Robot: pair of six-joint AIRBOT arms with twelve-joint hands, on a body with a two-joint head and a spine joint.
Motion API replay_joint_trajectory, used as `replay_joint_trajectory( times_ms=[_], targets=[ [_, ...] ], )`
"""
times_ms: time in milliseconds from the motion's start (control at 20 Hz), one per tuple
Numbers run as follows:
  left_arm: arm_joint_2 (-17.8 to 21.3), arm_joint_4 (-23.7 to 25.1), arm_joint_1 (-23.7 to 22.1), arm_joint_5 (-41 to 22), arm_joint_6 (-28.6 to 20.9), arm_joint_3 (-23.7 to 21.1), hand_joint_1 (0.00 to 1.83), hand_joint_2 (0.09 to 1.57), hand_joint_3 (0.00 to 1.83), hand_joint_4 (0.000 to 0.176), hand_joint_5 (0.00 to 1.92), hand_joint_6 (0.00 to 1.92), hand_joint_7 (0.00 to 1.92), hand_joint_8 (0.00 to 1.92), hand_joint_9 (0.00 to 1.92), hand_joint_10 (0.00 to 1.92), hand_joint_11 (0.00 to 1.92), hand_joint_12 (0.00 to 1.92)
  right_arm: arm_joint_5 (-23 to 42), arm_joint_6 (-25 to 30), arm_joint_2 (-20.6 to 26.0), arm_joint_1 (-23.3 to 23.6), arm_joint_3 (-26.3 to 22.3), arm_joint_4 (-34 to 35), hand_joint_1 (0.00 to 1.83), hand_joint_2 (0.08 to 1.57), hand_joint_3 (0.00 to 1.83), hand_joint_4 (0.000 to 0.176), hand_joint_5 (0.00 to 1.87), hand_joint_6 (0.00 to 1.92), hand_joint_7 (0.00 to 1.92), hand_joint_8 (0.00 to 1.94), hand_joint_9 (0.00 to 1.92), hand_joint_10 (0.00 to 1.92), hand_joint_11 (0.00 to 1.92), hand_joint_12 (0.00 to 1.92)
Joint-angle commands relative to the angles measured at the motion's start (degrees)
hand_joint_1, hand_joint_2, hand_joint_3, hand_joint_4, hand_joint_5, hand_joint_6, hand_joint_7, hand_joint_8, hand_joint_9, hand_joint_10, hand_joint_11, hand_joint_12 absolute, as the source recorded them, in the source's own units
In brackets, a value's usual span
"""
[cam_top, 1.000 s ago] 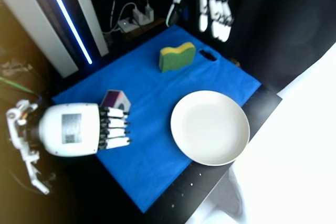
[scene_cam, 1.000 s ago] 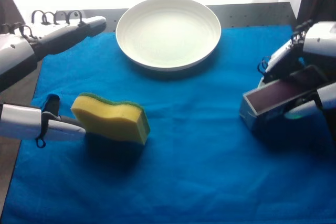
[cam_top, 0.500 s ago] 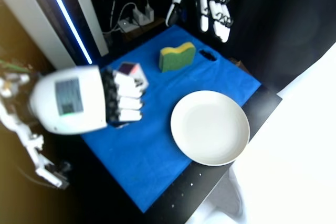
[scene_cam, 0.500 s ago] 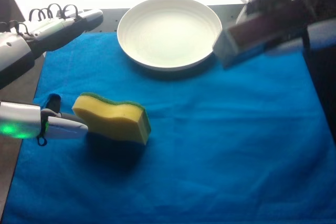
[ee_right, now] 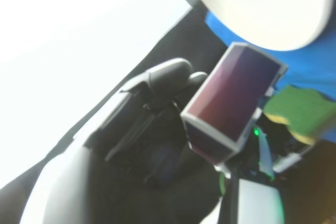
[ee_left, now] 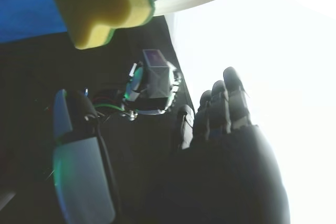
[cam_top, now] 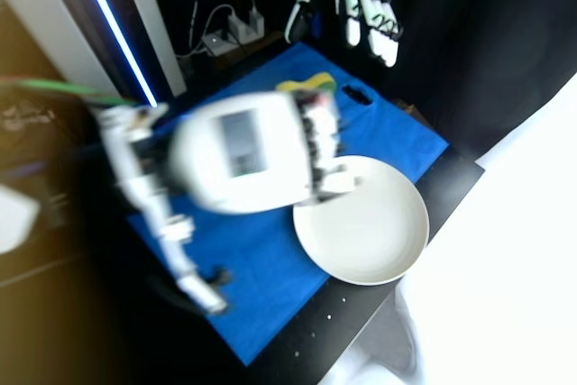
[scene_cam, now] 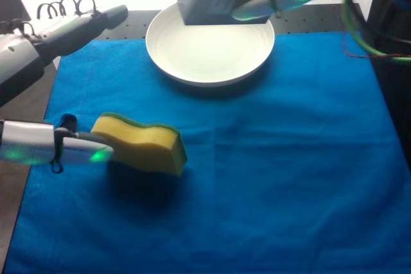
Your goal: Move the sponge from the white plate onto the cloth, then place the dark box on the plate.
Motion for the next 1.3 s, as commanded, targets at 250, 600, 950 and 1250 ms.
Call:
replay_joint_trajectory(
  times_ms=[250, 600, 950, 1250],
  targets=[
    [-2.5, -0.2, -3.0, -7.5, -0.7, 1.8, 0.81, 0.84, 0.0, 0.162, 0.02, 0.0, 0.06, 0.0, 0.02, 0.0, 0.0, 0.22, -7.5, 3.4, -7.9, 0.5, 8.0, 1.4, 1.3, 1.03, 0.0, 0.0, 1.04, 0.72, 1.3, 0.62, 1.39, 0.68, 1.14, 1.19],
    [-4.1, 0.3, -4.2, -7.4, -1.6, 3.0, 0.82, 0.85, 0.0, 0.155, 0.05, 0.0, 0.09, 0.0, 0.05, 0.0, 0.0, 0.3, -13.4, 3.4, -13.5, 0.5, 12.2, -2.7, 1.28, 1.05, 0.01, 0.0, 1.02, 0.91, 1.21, 0.56, 1.06, 0.73, 0.72, 1.18],
    [-4.8, 0.6, -4.6, -7.6, -2.9, 3.5, 0.81, 0.86, 0.0, 0.117, 0.06, 0.0, 0.1, 0.0, 0.07, 0.0, 0.0, 0.38, -14.2, 3.7, -13.7, 0.4, 12.0, -3.9, 0.71, 0.92, 0.0, 0.121, 0.15, 0.0, 0.34, 0.0, 0.47, 0.01, 0.24, 0.96],
    [-4.9, 0.5, -4.4, -8.1, -3.2, 3.5, 0.81, 0.86, 0.0, 0.168, 0.08, 0.0, 0.1, 0.0, 0.07, 0.0, 0.0, 0.35, -11.0, 5.0, -12.5, 0.2, 10.8, -4.9, 0.64, 0.91, 0.0, 0.176, 0.0, 0.0, 0.01, 0.0, 0.1, 0.0, 0.0, 0.71]
  ],
)
